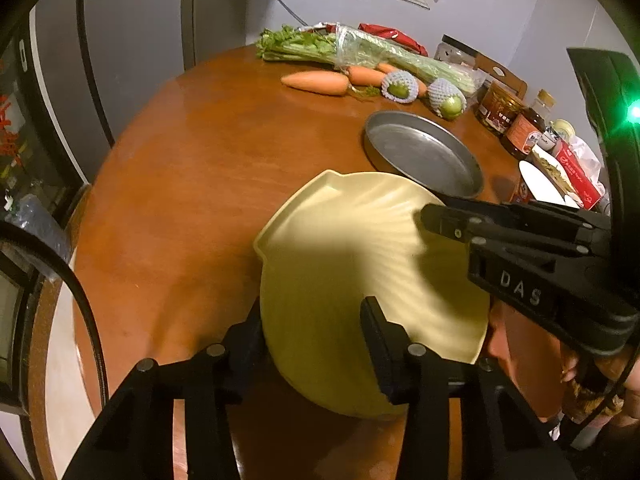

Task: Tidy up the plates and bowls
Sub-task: 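Reach the left tool to the cream shell plate and grasp its rim, then carry the shell plate with the left tool and lower it onto the table, then grasp the rim of the pink bear plate with the left tool, then lift the pink plate with the left tool and carry it over the shell plate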

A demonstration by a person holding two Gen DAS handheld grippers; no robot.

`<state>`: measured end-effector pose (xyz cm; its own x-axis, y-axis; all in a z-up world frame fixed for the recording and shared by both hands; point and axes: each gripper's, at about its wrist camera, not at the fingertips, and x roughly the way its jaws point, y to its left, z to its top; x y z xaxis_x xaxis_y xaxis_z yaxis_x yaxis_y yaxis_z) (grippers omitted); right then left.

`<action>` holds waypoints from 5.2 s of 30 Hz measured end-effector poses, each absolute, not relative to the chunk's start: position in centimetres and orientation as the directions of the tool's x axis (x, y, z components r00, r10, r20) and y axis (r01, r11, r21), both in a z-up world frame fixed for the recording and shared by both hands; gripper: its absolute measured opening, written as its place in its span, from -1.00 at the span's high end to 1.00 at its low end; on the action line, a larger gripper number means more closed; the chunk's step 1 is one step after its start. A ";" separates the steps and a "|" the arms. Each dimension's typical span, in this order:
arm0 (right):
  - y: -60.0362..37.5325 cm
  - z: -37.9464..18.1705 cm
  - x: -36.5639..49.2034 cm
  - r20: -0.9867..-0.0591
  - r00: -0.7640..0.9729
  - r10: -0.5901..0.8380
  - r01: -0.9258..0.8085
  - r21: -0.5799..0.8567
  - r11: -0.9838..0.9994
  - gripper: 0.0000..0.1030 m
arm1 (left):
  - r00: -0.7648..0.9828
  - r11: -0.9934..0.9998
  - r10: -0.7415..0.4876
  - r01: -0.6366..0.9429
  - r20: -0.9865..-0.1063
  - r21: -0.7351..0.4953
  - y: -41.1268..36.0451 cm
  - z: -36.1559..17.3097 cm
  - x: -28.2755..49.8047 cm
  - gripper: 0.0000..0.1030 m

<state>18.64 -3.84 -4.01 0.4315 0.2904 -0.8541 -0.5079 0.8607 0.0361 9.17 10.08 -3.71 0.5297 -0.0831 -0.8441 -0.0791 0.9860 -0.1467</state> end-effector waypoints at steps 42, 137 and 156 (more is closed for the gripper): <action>-1.4 -4.3 18.0 -0.854 0.367 0.369 -0.475 0.169 0.864 0.51 | 0.548 0.984 0.069 -0.174 -0.833 -0.033 15.4 -3.1 14.4 0.03; -17.1 -2.7 3.7 -0.771 0.538 0.340 -0.233 0.251 0.939 0.31 | 0.573 0.960 -0.132 0.276 -0.809 0.039 -3.6 -2.2 9.3 0.07; -15.9 -4.2 4.4 -0.800 0.481 0.359 -0.252 0.266 0.931 0.30 | 0.581 0.986 -0.028 0.151 -0.813 0.074 0.6 -2.1 7.6 0.01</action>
